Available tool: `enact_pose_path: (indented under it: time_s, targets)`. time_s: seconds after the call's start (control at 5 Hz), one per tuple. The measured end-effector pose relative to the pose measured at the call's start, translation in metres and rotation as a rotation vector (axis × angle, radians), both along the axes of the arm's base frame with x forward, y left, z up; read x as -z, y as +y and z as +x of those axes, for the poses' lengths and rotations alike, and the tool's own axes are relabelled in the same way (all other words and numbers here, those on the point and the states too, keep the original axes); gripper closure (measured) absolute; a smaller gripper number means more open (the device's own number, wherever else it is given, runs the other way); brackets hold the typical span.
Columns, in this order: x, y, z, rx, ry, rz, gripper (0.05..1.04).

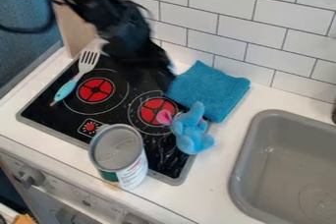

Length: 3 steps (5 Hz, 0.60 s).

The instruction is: Move the blue sponge above right top burner

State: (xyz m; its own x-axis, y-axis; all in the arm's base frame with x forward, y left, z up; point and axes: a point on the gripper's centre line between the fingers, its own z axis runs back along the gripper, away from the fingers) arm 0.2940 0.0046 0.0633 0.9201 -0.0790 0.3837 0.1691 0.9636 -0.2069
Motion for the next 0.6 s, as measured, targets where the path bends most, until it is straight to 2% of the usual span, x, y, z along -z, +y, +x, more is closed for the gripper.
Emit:
enact_pose_path:
  time_s: [0.2, 0.4, 0.6]
  targets:
    - [0.014, -0.031, -0.005, 0.127, 0.022, 0.032, 0.084]
    - [0.029, -0.048, -0.009, 0.206, 0.056, 0.074, 0.084]
    - [0.047, -0.048, -0.009, 0.213, 0.109, 0.091, 0.084]
